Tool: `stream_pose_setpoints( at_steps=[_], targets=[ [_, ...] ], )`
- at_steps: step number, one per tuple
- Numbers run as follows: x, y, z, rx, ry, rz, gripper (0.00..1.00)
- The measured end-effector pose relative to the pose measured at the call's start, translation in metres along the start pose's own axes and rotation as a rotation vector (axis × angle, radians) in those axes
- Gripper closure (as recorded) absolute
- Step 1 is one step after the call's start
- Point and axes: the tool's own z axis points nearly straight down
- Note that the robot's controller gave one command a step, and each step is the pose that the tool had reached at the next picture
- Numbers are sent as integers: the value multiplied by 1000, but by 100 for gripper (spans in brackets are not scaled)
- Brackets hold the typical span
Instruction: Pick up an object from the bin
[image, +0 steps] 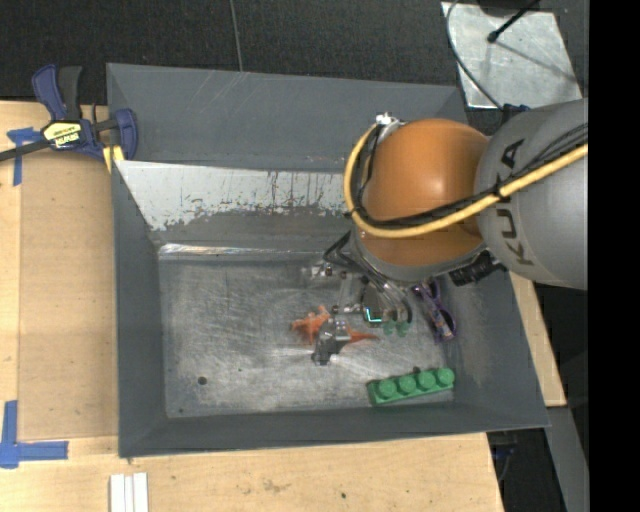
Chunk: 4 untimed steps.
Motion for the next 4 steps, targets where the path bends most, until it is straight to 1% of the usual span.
stream_pose_setpoints(
  at_steps=[1, 2, 3, 4],
  targets=[
    [-10, 7, 49, -1, -7, 6, 0],
    [-34, -35, 71, -2, 1, -95, 0],
    [-70, -61, 94, 5, -4, -75, 0],
    [-60, -57, 115, 0, -1, -75, 0]
  ],
)
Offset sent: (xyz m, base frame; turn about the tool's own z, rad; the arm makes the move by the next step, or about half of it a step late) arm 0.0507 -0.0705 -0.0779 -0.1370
